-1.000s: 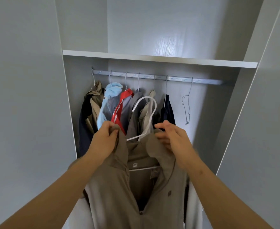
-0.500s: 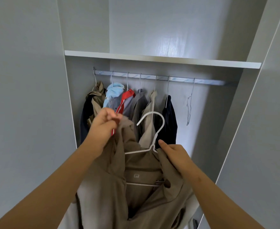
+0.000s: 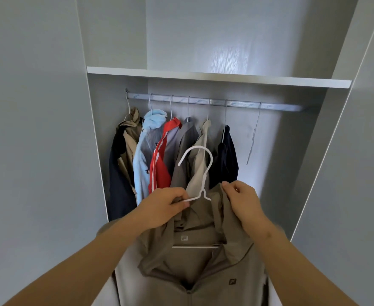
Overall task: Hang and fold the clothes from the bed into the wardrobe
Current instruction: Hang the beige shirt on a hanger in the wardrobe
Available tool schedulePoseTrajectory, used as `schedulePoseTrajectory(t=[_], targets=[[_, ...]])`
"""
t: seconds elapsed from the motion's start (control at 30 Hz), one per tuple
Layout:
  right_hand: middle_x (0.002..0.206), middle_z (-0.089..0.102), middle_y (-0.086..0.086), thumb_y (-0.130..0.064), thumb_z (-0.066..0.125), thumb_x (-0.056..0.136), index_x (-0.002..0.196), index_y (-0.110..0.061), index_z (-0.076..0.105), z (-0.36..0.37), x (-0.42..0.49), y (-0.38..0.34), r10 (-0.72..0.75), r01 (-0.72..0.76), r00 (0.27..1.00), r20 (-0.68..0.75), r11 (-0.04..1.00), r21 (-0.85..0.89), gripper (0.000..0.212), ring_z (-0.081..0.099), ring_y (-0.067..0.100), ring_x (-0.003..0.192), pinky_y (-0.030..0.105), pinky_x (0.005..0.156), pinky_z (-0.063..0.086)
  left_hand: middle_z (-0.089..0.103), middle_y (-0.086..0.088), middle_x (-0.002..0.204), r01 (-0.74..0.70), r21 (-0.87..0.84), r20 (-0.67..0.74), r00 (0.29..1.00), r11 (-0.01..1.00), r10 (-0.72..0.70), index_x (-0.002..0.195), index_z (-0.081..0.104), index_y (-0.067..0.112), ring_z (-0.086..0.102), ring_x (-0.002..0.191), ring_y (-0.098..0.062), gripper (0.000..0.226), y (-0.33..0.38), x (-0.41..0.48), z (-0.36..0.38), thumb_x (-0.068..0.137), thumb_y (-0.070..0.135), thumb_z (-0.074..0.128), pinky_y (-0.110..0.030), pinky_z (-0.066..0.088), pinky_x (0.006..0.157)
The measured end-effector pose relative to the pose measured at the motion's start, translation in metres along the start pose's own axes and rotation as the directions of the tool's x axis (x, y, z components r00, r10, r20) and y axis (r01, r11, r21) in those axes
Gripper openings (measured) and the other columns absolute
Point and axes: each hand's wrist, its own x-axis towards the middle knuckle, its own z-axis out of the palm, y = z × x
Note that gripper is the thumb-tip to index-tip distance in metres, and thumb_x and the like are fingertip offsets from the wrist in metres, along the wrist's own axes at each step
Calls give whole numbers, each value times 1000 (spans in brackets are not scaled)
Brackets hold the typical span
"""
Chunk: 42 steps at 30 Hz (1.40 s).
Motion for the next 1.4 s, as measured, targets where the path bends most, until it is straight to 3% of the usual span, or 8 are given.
schedulePoseTrajectory(t=[0.17,0.37,0.6,0.83,0.93,1.0,1.13,1.4], targets=[[59,51,-3,-29,52,94,68,-16,53,-13,14,-31,-147,174,971,-190,975,138,29,48,8,52,13,47,40,64,3,82,-75,-44,154,985,996,81,90,64,25,58,73,-6,7,3,0,10,91,21,58,-18,48,72],[78,55,-3,-38,42,97,84,-16,59,-11,7,-13,88,-47,966,244,985,-169,31,54,14,77,23,64,40,70,-4,103,-15,-181,132,990,983,39,112,64,24,64,95,-8,23,6,5,10,90,21,59,-21,50,89],[61,53,1,-65,33,89,58,-15,44,-13,-6,3,209,-138,943,259,954,-267,60,51,12,57,21,59,40,68,13,81,115,-299,62,993,947,-101,105,70,17,62,76,10,19,-2,5,4,92,15,56,-3,45,69],[87,67,11,-54,35,94,91,4,68,-4,-12,1,125,-106,966,225,990,-95,66,57,11,73,13,65,41,59,-5,112,-6,-74,-662,748,997,-45,112,61,2,54,104,-11,31,-2,30,-19,88,-11,47,5,31,86],[81,63,-5,-49,37,96,80,-15,70,-2,-13,-3,115,-120,967,226,993,6,50,56,4,78,10,62,38,39,-12,137,-12,182,-108,994,983,32,125,53,7,34,131,-24,35,-11,39,-18,91,3,52,-25,26,110],[83,61,-7,-48,39,95,83,-18,68,-3,-12,-2,113,-124,972,208,991,44,44,54,3,78,12,61,38,44,-9,135,158,262,206,955,952,-215,125,55,14,41,126,-24,35,-17,39,-10,97,32,45,-31,32,104],[85,57,-11,-47,41,95,89,-19,65,-13,-8,5,169,-180,979,116,978,101,38,51,1,78,18,64,38,60,1,100,357,4,85,931,934,-356,100,61,23,55,97,-15,47,-21,34,-8,90,60,34,-24,40,84],[56,56,-1,-42,52,91,58,-14,57,-32,-5,23,164,-163,986,-32,986,36,43,55,17,61,25,57,42,66,7,85,-58,-5,40,997,998,59,93,68,21,62,83,-12,8,-5,38,3,88,19,62,-18,47,78]])
